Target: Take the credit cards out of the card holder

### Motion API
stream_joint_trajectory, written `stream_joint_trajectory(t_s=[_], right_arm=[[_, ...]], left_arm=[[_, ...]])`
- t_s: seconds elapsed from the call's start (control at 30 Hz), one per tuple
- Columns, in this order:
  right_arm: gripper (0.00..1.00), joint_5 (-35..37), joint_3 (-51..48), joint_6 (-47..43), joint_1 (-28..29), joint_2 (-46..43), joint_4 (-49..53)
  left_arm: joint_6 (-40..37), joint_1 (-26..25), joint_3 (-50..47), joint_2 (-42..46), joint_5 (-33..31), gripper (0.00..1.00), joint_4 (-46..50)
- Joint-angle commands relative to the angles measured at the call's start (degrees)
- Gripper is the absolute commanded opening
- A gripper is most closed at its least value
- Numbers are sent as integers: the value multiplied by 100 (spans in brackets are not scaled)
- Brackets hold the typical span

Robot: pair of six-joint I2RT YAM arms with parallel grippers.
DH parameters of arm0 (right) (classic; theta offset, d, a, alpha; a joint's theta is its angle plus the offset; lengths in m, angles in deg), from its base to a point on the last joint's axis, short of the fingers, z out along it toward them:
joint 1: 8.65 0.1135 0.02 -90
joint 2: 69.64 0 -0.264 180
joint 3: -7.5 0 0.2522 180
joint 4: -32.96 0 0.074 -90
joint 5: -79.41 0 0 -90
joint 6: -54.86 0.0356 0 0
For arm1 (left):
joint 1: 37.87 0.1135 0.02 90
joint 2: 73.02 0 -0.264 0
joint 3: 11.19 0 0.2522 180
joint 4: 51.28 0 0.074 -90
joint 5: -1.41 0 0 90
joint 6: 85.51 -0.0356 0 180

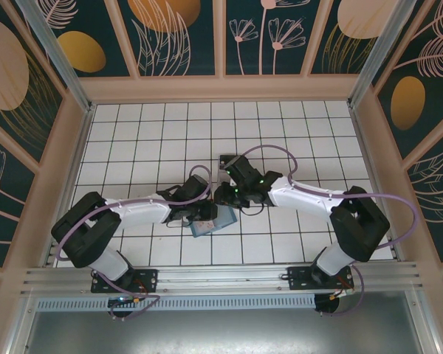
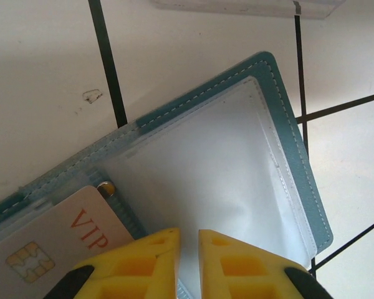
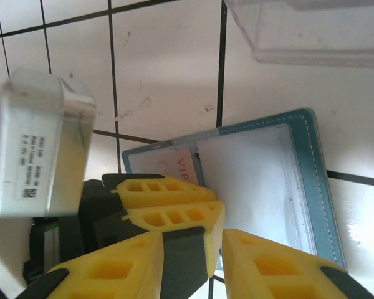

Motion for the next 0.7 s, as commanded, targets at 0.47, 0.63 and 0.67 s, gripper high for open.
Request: stream_joint_trajectory(t_s=[0.47, 0.63, 0.67], right_arm=[[16, -602, -351, 539, -62, 559, -621], [15, -766, -273, 602, -63, 785, -721], [15, -785, -255, 602, -66, 830, -733]], left_arm=[[63, 27, -297, 385, -115, 7, -256], [50, 24, -338, 665, -304, 7, -19], [47, 25, -340, 733, -346, 7, 51]])
